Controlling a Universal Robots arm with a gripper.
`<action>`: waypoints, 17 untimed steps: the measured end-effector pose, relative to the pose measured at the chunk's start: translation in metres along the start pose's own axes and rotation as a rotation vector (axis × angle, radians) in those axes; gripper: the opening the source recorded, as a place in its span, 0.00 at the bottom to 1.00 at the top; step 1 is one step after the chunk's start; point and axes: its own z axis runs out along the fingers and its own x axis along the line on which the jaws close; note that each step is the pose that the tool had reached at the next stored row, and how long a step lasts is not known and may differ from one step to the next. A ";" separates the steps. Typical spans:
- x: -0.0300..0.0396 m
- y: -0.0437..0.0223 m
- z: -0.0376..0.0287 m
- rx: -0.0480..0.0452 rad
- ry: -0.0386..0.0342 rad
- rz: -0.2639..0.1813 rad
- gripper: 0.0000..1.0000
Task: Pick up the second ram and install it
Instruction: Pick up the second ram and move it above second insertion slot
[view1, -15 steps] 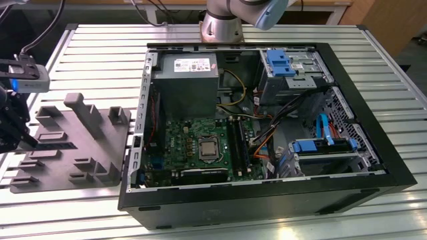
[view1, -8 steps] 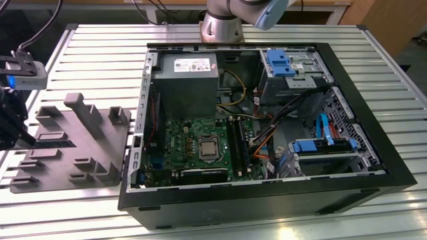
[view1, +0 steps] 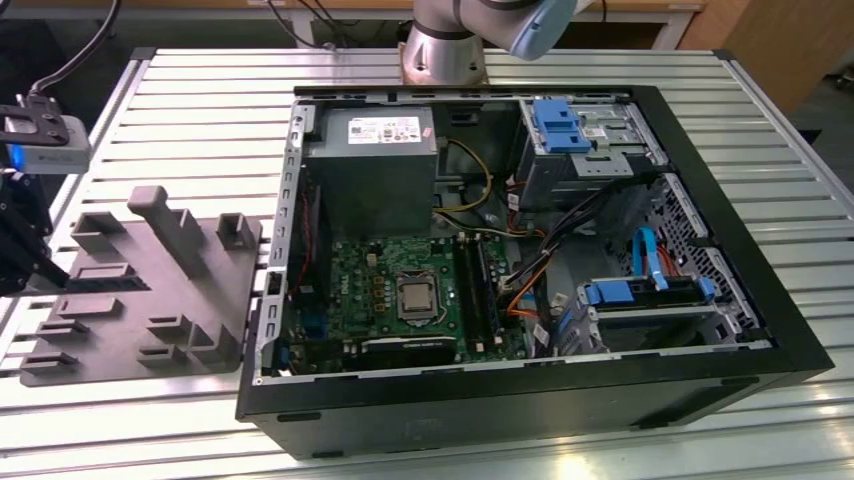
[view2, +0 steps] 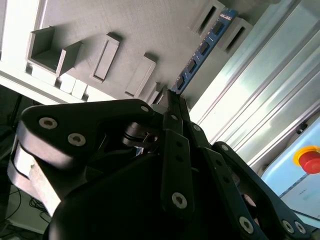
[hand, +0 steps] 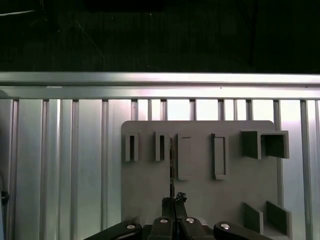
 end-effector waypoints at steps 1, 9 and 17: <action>-0.0001 0.0001 -0.0008 0.0000 -0.0008 0.000 0.12; -0.0003 0.0003 -0.0066 0.0008 -0.0057 0.000 0.12; -0.0006 0.0005 -0.0124 0.0007 -0.0115 -0.001 0.12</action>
